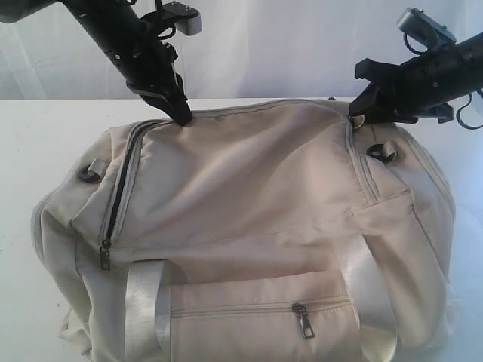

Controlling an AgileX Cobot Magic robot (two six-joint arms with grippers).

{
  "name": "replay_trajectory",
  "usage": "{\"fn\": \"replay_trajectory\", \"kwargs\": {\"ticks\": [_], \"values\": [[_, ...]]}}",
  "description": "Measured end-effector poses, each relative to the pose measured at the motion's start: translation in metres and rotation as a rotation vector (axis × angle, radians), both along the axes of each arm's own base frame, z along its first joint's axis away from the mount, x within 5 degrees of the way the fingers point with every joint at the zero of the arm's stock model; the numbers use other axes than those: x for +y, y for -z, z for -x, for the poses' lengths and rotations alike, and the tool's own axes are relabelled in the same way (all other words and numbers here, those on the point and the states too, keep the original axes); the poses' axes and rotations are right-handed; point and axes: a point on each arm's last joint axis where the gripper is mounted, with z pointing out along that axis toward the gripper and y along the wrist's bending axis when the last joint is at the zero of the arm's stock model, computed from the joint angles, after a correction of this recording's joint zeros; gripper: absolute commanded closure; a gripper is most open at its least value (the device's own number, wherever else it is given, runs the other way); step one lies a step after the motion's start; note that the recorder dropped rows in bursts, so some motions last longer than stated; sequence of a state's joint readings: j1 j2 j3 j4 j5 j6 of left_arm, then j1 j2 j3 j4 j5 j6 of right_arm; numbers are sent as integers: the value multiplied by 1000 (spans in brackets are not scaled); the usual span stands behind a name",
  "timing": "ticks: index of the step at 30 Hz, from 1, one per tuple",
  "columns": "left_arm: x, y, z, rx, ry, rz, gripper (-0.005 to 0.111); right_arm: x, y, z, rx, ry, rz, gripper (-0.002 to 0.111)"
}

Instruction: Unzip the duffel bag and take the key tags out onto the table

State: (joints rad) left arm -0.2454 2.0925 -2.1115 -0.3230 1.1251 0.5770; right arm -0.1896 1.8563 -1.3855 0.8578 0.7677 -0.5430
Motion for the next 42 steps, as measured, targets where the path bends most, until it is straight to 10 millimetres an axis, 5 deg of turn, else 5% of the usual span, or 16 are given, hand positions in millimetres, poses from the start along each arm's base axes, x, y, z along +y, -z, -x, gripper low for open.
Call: {"fn": "replay_trajectory", "kwargs": {"ticks": [5, 11, 20, 32, 35, 40, 42], "values": [[-1, 0, 0, -1, 2, 6, 107, -1, 14, -4, 34, 4, -11, 85], [-1, 0, 0, -1, 3, 8, 107, -2, 20, -8, 34, 20, -3, 108], [-1, 0, 0, -2, 5, 7, 107, -1, 14, -9, -7, 43, 18, 108], [-1, 0, 0, -2, 5, 7, 107, 1, -20, 6, -74, -14, 83, 108], [-1, 0, 0, -2, 5, 7, 107, 1, -16, 4, -66, -12, 85, 97], [-1, 0, 0, -2, 5, 7, 107, -1, 5, -3, -16, -11, 76, 55], [-1, -1, 0, -1, 6, 14, 107, -1, 13, -5, 3, -9, 67, 49]]}}
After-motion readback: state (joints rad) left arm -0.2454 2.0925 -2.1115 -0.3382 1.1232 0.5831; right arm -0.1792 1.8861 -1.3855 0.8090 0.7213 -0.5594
